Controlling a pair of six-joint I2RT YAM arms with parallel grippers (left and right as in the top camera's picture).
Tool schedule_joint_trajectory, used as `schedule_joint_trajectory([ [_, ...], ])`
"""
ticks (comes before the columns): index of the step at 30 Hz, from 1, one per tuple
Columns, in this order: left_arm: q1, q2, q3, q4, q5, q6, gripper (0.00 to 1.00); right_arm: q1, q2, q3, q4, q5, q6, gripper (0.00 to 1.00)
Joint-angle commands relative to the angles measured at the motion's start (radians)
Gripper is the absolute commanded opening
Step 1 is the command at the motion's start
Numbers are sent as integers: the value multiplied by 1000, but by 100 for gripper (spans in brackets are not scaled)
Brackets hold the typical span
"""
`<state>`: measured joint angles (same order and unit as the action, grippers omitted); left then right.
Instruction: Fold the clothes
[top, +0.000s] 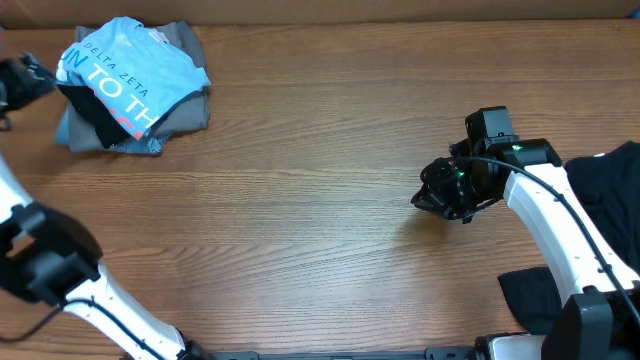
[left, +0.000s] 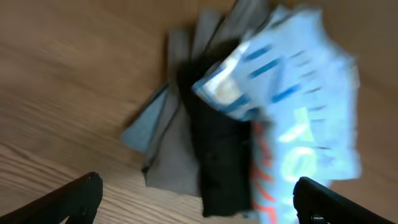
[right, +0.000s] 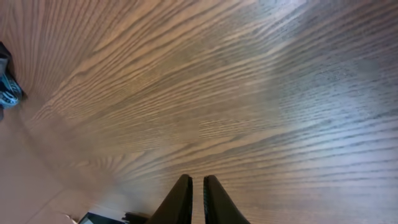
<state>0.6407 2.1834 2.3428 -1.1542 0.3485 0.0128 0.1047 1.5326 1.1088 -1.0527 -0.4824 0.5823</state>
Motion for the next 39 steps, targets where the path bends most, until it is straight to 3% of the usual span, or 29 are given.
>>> schedule_joint_trajectory([
  [1, -29, -135, 17, 1, 179, 64, 100, -1, -9, 13, 25, 10, -12, 11],
  [3, -69, -150, 17, -6, 206, 99, 86, -1, -17, 21, 40, 10, -23, 11],
  [6, -142, -144, 15, -26, 141, 119, 48, -1, -45, 49, 45, 11, -65, 12],
  [7, -164, -143, 15, -37, 124, 120, 40, -1, -63, 63, 45, 11, -86, 12],
  [10, -242, -135, 8, -54, 14, 121, 21, -1, -130, 101, 45, 11, -134, 12],
  [12, -285, -132, 1, -50, -92, 98, 18, -1, -179, 126, 44, 15, -150, 13],
  [13, -303, -129, 0, -50, -139, 75, 8, -1, -207, 138, 44, 14, -164, 13],
  [14, -319, -128, 0, -53, -142, 54, 4, -1, -236, 151, 44, 14, -181, 13],
  [19, -393, -161, 3, -106, 97, 196, 4, -1, -381, 200, 62, 26, -305, 13],
  [24, -508, -280, 3, -192, -8, 211, 7, -2, -510, 245, 142, 118, -355, 20],
  [26, -554, -345, 3, -235, -62, 182, 9, -2, -558, 253, 185, 147, -355, 34],
  [27, -578, -383, 2, -257, -108, 149, 14, -2, -579, 254, 204, 151, -355, 49],
  [29, -621, -454, 2, -292, -212, 88, 32, -2, -621, 254, 241, 153, -355, 72],
  [30, -640, -485, 2, -309, -257, 61, 55, -2, -640, 254, 257, 153, -355, 84],
  [31, -663, -522, 2, -336, -306, 37, 100, -2, -655, 254, 266, 153, -355, 100],
  [35, -724, -628, 2, -470, -448, -81, 100, -2, -693, 254, 263, 152, -354, 100],
  [39, -735, -723, -13, -535, -439, -124, 100, -2, -697, 254, 251, 152, -354, 100],
])
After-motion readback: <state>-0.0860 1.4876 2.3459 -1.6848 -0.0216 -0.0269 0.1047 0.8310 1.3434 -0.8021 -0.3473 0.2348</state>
